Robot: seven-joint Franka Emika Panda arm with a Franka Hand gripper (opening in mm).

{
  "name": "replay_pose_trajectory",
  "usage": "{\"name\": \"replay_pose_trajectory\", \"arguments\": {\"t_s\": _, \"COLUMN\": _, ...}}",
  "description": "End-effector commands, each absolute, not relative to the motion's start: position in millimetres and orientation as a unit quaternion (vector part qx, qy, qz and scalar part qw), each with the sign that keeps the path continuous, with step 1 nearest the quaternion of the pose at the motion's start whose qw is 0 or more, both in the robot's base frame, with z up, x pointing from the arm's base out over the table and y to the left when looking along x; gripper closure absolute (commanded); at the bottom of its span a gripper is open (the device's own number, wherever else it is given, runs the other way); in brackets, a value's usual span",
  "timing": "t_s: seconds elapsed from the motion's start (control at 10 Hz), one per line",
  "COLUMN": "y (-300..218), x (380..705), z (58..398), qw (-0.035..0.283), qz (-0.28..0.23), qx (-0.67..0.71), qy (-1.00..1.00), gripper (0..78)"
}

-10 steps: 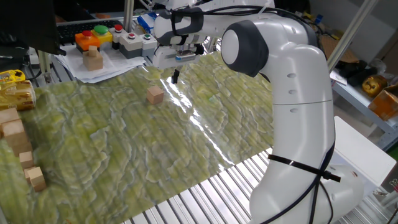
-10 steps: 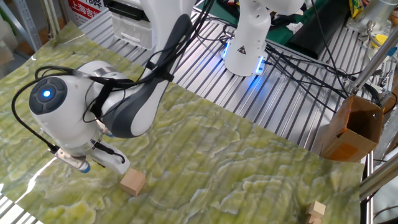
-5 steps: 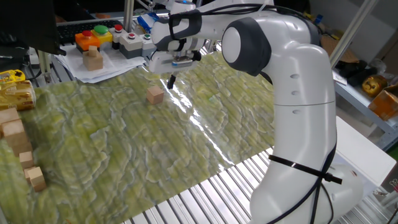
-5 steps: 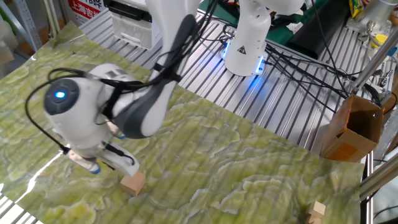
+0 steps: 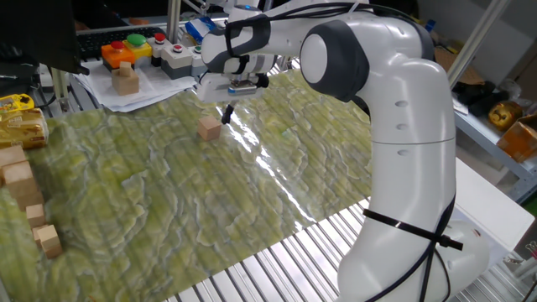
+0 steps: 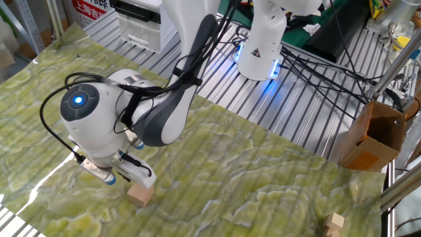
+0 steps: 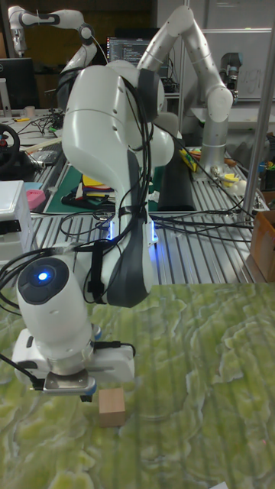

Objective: Approach and touch the side of the small block

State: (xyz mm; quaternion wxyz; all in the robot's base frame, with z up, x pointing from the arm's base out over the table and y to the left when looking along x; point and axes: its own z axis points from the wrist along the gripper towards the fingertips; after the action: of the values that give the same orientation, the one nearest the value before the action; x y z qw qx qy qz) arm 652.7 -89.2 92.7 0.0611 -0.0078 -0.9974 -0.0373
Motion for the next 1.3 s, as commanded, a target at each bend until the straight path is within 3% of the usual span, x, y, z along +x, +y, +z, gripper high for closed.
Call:
{"name": "replay_pose_trajectory", "arguments": {"t_s": 0.1, "y": -78.2, "x": 649.8, "z": 92.6, "qw": 0.056, "qz": -0.043, "qx": -0.019, "qy": -0.997, "gripper": 77.6}}
{"name": "replay_pose_trajectory", "arguments": {"t_s": 1.3, "y": -82.3, "x": 650.8, "z": 98.9, "qw": 0.048, "qz": -0.035, "qx": -0.017, "qy": -0.998, "gripper": 77.6}}
